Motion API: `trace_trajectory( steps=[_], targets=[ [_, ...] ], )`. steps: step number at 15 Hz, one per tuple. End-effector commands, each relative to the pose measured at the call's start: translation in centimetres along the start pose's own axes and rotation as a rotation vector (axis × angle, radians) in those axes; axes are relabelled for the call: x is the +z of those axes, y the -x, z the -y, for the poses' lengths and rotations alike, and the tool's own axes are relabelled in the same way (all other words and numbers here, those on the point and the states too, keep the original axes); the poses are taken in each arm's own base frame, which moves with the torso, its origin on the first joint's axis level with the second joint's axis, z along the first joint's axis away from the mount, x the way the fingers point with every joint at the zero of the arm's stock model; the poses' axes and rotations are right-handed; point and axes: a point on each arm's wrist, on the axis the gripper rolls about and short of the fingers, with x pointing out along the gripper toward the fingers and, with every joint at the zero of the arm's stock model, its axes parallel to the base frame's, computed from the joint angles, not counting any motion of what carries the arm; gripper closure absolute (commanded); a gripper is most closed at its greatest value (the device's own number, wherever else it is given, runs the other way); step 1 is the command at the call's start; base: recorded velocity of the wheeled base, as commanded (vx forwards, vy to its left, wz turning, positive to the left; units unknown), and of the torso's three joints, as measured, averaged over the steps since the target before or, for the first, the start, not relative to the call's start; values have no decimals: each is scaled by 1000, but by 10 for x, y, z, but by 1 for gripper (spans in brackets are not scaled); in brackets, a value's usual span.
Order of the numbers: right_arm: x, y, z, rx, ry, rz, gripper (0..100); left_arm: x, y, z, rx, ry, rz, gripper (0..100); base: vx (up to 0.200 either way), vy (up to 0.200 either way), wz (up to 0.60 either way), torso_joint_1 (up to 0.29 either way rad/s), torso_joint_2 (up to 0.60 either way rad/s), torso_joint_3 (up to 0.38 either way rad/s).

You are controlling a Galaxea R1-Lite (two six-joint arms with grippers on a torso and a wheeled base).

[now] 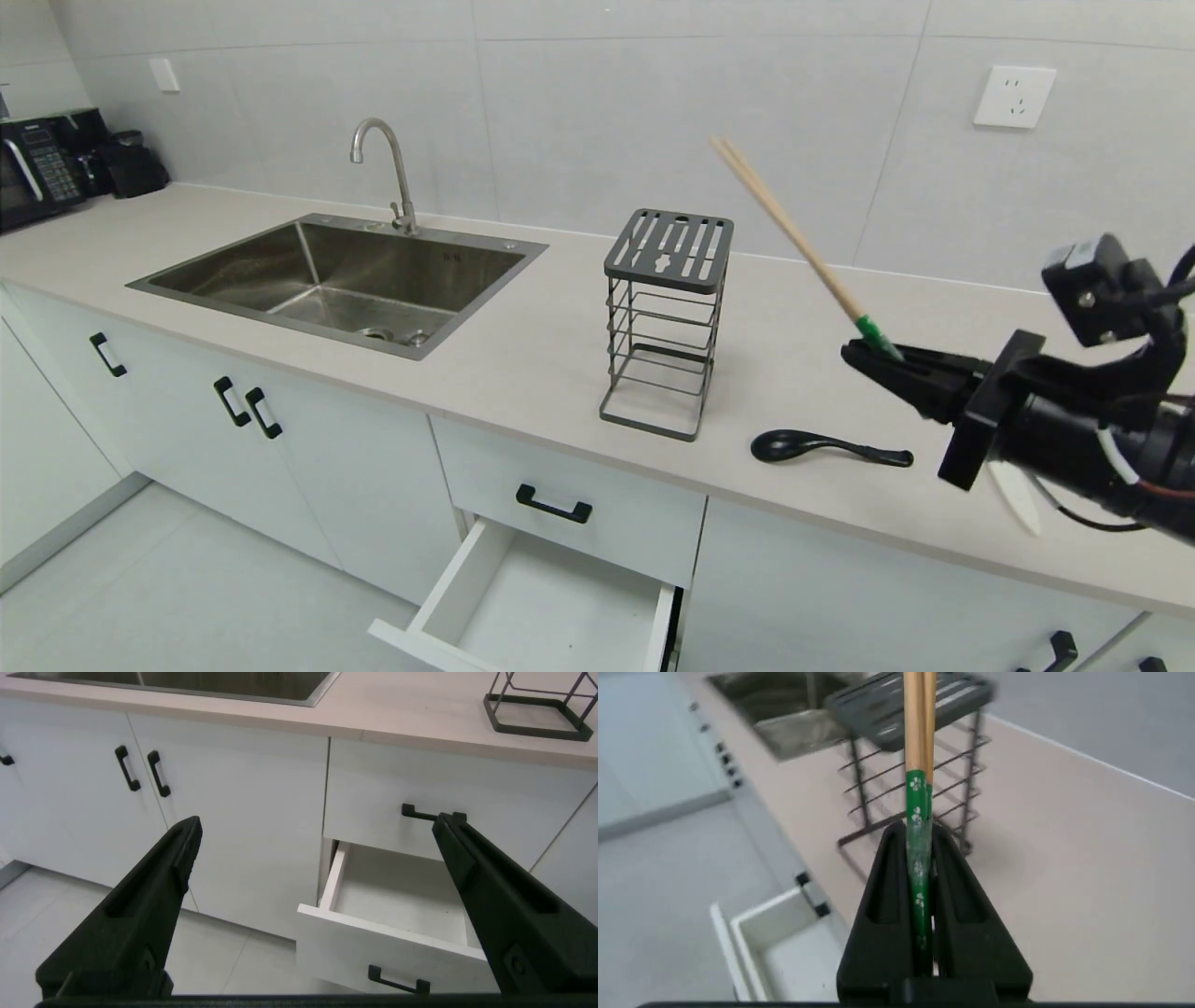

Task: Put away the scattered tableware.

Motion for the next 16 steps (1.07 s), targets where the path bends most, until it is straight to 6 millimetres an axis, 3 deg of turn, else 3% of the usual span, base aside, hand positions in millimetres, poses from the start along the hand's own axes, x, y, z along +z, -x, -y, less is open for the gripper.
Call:
trace_trajectory(
  steps=[1, 5, 8, 10, 12, 14, 16],
  targets=[
    [-23, 5, -6, 62, 36, -74, 100, 0, 0, 0, 1, 0, -1, 0, 0, 0, 0, 0, 0, 0],
    [-19, 5, -4, 57, 44, -64, 100, 0, 0, 0, 1, 0, -1, 0, 0, 0, 0, 0, 0, 0],
    [-22, 11, -7, 77, 16, -155, 100, 0, 0, 0, -1, 0, -1, 0, 0, 0, 0, 0, 0, 0],
    [-10, 22, -34, 220, 13, -244, 100, 0, 0, 0, 1, 0, -1, 0, 0, 0, 0, 0, 0, 0],
    [0, 24, -44, 263, 13, -343, 100, 0, 0, 0, 1, 0, -1, 0, 0, 0, 0, 0, 0, 0],
    [22, 18, -52, 259, 36, -379, 100, 0, 0, 0, 1, 0, -1, 0, 0, 0, 0, 0, 0, 0],
    [23, 8, -62, 276, 45, -397, 100, 0, 0, 0, 1, 0, -1, 0, 0, 0, 0, 0, 0, 0]
  ],
)
